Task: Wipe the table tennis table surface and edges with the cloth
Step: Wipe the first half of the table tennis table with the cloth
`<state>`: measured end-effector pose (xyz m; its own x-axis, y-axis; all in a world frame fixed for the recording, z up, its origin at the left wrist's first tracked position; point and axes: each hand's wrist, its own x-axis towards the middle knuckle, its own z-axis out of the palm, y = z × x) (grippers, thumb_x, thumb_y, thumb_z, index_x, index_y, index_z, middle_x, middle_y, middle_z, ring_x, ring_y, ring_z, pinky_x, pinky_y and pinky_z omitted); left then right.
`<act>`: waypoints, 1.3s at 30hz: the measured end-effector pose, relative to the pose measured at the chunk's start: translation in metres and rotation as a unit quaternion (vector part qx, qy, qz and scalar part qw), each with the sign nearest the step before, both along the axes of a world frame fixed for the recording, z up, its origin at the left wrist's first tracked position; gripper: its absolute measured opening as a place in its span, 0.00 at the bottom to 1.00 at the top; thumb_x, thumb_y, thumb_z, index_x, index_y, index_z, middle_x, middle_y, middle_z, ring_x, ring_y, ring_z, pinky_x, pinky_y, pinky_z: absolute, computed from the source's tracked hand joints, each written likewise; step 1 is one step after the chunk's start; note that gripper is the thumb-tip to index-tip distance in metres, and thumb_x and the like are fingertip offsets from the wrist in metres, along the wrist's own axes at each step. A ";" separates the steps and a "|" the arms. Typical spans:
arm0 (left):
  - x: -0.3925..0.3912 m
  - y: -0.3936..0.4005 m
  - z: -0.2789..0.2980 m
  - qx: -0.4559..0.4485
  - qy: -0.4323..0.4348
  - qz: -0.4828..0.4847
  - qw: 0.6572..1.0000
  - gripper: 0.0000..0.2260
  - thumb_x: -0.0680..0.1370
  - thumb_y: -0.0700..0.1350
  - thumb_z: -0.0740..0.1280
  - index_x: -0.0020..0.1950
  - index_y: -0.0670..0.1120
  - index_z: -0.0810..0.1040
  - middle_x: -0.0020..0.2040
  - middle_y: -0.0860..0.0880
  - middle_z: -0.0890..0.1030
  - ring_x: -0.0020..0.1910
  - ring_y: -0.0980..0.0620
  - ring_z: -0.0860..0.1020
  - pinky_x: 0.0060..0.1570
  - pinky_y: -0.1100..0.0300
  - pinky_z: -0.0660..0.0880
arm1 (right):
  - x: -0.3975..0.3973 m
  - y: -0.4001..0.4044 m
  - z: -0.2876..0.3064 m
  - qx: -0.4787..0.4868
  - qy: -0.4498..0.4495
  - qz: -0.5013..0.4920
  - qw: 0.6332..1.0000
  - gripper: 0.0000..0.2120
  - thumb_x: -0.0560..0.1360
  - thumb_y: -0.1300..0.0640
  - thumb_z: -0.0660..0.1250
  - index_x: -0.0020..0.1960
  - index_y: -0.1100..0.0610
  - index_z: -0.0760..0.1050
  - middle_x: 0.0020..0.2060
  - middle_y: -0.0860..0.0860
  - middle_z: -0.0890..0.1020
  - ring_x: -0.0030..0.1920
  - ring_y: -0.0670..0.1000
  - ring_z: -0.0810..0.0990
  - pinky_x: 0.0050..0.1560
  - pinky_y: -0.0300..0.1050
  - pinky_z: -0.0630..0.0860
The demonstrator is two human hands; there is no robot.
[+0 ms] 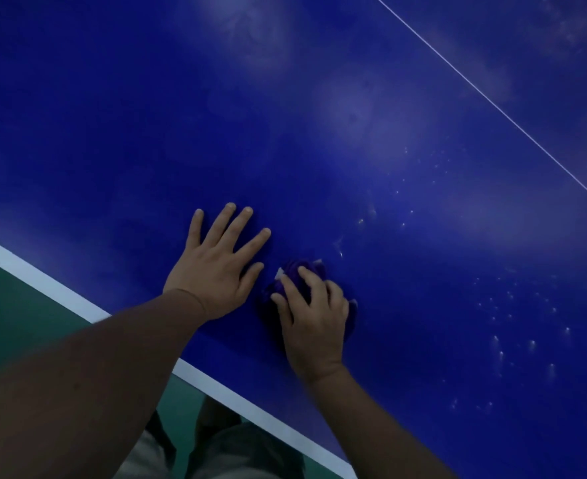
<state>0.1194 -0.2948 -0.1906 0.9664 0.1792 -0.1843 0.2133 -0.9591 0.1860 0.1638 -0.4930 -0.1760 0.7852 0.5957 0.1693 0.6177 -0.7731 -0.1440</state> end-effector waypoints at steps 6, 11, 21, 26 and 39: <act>0.001 -0.002 0.002 0.005 0.004 0.006 1.000 0.28 0.82 0.63 0.43 0.81 0.58 0.53 0.83 0.47 0.51 0.82 0.44 0.45 0.77 0.35 0.41 | 0.086 0.017 0.003 -0.001 -0.004 -0.072 0.997 0.15 0.80 0.46 0.66 0.62 0.49 0.82 0.62 0.52 0.80 0.57 0.61 0.77 0.50 0.57 0.74; 0.001 -0.003 0.003 0.010 0.006 0.007 1.000 0.28 0.82 0.63 0.42 0.82 0.58 0.52 0.83 0.47 0.50 0.82 0.44 0.44 0.76 0.35 0.42 | 0.083 -0.016 0.004 0.003 0.019 -0.129 0.991 0.16 0.81 0.47 0.64 0.65 0.51 0.80 0.64 0.53 0.78 0.59 0.61 0.74 0.50 0.59 0.74; 0.004 -0.005 0.006 0.018 0.019 0.007 1.000 0.28 0.83 0.62 0.44 0.82 0.56 0.52 0.83 0.45 0.53 0.82 0.42 0.48 0.76 0.33 0.45 | 0.120 0.008 0.003 -0.005 0.033 -0.074 0.997 0.17 0.82 0.45 0.62 0.66 0.49 0.80 0.65 0.52 0.77 0.60 0.61 0.74 0.53 0.60 0.73; 0.014 -0.006 0.020 -0.008 0.019 0.026 0.999 0.28 0.80 0.60 0.51 0.78 0.52 0.67 0.78 0.42 0.63 0.78 0.39 0.58 0.75 0.32 0.52 | 0.105 -0.004 0.001 -0.010 0.003 -0.100 0.995 0.17 0.81 0.47 0.64 0.65 0.51 0.80 0.65 0.53 0.78 0.59 0.62 0.75 0.50 0.60 0.75; 0.131 -0.024 0.013 -0.041 -0.033 0.039 0.998 0.26 0.83 0.56 0.48 0.80 0.49 0.58 0.82 0.44 0.54 0.81 0.43 0.50 0.78 0.39 0.43 | 0.176 -0.002 0.002 -0.023 0.054 -0.141 0.988 0.19 0.83 0.44 0.58 0.69 0.48 0.76 0.69 0.51 0.73 0.64 0.60 0.69 0.59 0.59 0.69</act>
